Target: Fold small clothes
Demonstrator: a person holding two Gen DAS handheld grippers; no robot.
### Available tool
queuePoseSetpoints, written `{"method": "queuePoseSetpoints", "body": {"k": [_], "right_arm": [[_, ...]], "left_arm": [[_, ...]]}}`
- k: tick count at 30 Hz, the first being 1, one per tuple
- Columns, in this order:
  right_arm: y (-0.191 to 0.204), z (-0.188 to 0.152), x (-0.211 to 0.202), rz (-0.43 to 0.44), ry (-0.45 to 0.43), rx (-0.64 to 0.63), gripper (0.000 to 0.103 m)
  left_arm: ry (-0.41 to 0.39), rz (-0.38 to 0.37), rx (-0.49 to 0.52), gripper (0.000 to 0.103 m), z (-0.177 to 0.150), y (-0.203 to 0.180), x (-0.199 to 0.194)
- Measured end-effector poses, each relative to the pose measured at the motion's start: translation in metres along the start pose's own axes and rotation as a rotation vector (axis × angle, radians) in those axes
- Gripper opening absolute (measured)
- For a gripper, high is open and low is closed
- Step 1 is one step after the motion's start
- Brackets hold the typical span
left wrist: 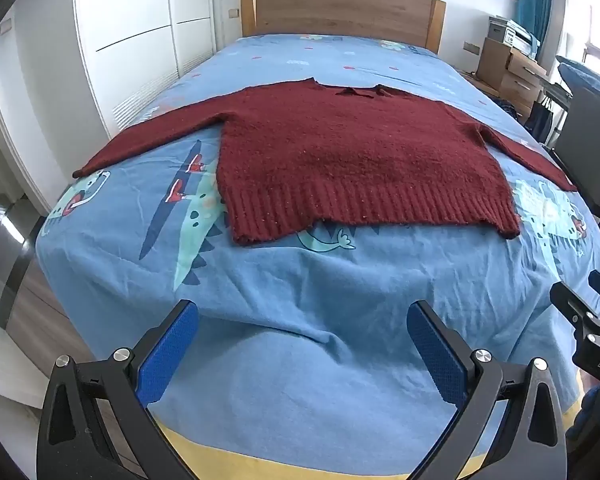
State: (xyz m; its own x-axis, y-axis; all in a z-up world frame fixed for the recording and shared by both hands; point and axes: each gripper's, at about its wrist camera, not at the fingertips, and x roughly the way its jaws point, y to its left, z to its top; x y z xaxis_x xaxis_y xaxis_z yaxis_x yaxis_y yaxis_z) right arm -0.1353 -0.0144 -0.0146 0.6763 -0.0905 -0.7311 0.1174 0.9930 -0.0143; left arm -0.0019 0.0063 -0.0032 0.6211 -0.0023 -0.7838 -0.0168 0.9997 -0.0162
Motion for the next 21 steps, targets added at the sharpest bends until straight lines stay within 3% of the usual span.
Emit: {"method": "queuePoseSetpoints", "body": {"k": [21], "right_arm": [[-0.0011,-0.0013,-0.0012,-0.005,-0.002,0.0,0.103]], "left_arm": [[-0.019,0.01,-0.005,0.102,0.0024,0.0017,-0.0039]]}}
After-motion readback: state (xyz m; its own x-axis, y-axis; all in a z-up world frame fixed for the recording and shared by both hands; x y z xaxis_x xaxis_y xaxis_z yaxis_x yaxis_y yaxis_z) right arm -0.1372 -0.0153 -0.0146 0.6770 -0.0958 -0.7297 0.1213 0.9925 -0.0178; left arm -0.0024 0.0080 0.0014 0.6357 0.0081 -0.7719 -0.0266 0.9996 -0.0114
